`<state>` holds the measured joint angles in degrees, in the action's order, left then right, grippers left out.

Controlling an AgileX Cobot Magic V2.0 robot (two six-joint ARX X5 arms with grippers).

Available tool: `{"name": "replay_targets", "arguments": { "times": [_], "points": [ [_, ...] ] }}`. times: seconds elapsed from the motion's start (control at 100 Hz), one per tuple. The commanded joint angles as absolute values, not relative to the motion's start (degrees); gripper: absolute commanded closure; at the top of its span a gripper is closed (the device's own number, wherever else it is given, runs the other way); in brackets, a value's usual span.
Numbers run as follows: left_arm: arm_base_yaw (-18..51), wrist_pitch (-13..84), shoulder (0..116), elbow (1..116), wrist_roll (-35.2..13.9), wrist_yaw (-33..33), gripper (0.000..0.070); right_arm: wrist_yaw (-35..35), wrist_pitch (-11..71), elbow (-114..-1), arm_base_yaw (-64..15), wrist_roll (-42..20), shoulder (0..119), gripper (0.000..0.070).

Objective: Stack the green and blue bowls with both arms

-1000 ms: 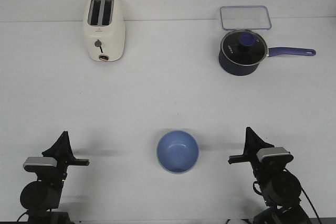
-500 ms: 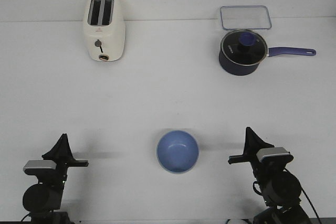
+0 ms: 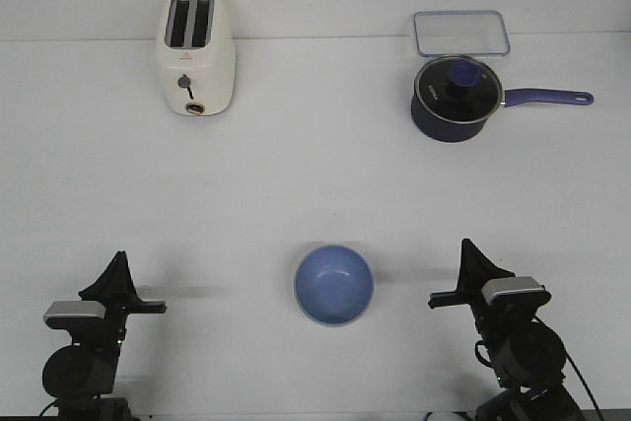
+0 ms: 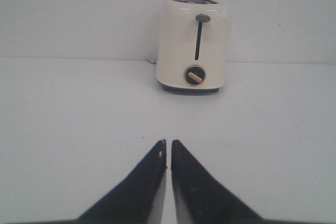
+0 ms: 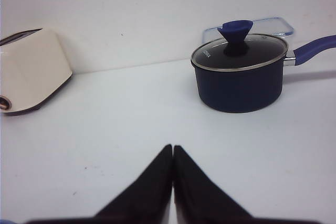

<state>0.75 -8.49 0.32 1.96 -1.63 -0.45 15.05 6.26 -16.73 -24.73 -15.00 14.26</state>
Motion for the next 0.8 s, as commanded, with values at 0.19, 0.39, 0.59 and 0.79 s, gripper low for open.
{"name": "replay_targets", "arguments": {
  "times": [0.19, 0.39, 0.59, 0.79],
  "points": [
    [0.64, -9.08, 0.27, 0.80, -1.61, -0.36, 0.0685, 15.38, 5.54, -16.80, -24.88, -11.00, 14.17, 0.0700],
    [0.64, -9.08, 0.27, 0.80, -1.61, -0.36, 0.0685, 8.75, 1.26, -12.71, -15.73, 3.29, 9.39, 0.0700],
    [0.64, -9.08, 0.27, 0.80, -1.61, -0.36, 0.0685, -2.13, 1.72, -6.48, -4.08, 13.45, 2.15, 0.0700],
    [0.67, -9.08, 0.27, 0.80, -1.63, -0.36, 0.0685, -2.13, 0.80, -0.73, -0.73, 16.45, 0.08, 0.0700]
  ]
}}
